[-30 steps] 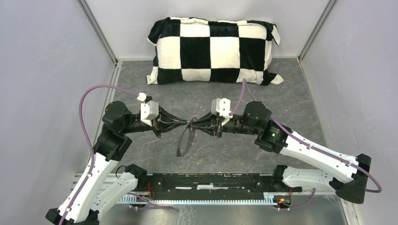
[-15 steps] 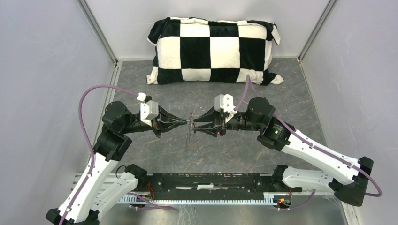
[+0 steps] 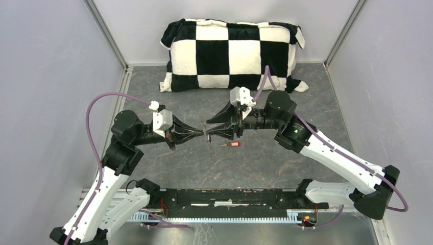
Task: Put the keys on the keyring
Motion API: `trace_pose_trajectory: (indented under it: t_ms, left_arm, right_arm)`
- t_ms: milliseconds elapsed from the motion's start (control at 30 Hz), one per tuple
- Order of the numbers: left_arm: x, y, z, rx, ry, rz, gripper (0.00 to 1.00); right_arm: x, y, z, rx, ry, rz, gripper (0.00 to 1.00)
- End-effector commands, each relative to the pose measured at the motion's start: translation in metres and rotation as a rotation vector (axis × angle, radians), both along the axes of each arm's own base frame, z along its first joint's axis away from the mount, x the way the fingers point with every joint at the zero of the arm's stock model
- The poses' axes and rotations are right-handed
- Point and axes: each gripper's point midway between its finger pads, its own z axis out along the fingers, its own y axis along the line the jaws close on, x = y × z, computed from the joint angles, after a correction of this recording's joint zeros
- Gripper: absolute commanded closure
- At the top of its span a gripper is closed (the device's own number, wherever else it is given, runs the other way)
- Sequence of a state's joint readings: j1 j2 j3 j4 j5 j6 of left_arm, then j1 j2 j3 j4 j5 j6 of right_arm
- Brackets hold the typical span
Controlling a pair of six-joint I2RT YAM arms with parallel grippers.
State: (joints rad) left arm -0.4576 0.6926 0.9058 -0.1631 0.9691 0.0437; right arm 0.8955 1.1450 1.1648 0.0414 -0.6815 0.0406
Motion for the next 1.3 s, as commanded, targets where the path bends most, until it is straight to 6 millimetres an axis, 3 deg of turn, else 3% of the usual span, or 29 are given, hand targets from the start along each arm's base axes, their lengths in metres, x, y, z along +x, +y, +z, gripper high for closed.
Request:
trace_pose_trajectory:
  t_ms: [0, 567, 833, 967, 1133, 1267]
  left_arm:
    - [-0.004, 0.003, 0.024, -0.027, -0.111, 0.007, 0.98]
    - [-0.004, 0.003, 0.027, -0.032, -0.123, 0.005, 0.98]
    - [-0.004, 0.003, 0.027, -0.031, -0.124, 0.003, 0.98]
    - [-0.010, 0.002, 0.012, 0.017, -0.114, -0.041, 0.98]
    - [-0.013, 0.004, -0.022, 0.166, -0.066, -0.110, 0.63]
    - [-0.008, 0.005, -0.028, 0.221, -0.079, -0.123, 0.58]
  right_arm:
    - [-0.009, 0.001, 0.011, 0.027, 0.013, 0.056, 0.57]
    - [-0.001, 0.010, -0.019, -0.033, 0.100, 0.038, 0.61]
    - [-0.002, 0.009, -0.019, -0.021, 0.095, 0.045, 0.99]
    - [-0.003, 0.008, -0.014, -0.019, 0.091, 0.042, 1.00]
    - [0.004, 0.007, -0.027, -0.124, 0.096, 0.013, 1.00]
    - [0.005, 0.008, -0.042, -0.212, 0.105, 0.021, 1.00]
